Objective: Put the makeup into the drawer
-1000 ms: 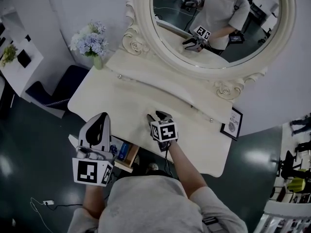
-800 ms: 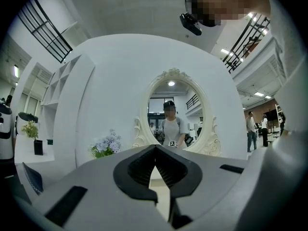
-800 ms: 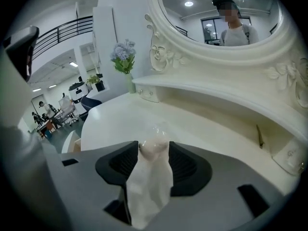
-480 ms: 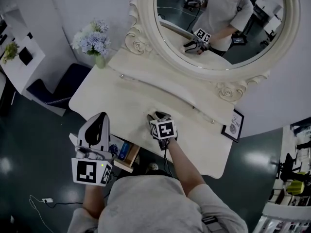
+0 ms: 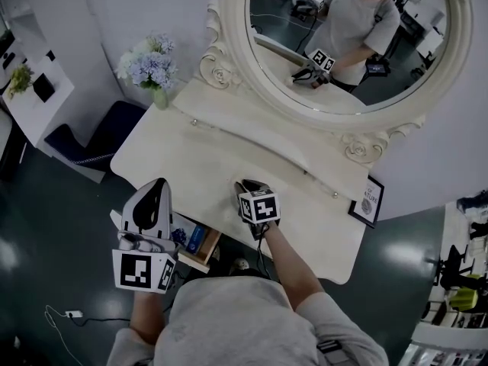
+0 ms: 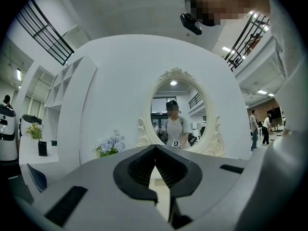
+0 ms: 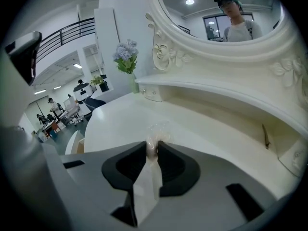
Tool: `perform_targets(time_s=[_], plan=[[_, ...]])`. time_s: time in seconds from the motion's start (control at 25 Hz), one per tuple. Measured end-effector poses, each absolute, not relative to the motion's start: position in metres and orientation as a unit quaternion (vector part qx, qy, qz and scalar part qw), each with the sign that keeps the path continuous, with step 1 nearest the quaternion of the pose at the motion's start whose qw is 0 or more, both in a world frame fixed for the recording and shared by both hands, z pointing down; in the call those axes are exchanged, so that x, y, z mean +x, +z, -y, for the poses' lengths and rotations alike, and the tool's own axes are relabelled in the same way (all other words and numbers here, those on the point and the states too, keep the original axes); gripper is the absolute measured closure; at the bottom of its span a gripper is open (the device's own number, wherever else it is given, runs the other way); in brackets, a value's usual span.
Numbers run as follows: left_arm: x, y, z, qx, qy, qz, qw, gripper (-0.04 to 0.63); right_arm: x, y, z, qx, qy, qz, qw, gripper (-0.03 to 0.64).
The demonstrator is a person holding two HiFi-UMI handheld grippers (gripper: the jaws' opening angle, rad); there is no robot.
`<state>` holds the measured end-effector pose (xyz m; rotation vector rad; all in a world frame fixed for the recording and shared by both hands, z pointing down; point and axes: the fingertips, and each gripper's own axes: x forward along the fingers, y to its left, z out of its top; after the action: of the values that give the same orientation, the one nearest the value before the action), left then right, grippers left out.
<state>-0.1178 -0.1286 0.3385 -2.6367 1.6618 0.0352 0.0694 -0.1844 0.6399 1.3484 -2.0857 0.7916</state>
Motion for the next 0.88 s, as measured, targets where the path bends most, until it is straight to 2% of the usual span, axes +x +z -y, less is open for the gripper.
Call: perform_targets(time_s=[0.48,0.88], plan=[[-0.128,0.342,0.126,-0.835,0.008,-0.549,0.009,0.581,0.029,0.591,0.158,0.448,0.237,0.843,0.180,0.532],[-0.132,0.339,0.120,-0.831,0.009,-0.556,0.014,0.581,-0.005,0.564,0.143,0.398,0.216,0.878,0.154,0.531]])
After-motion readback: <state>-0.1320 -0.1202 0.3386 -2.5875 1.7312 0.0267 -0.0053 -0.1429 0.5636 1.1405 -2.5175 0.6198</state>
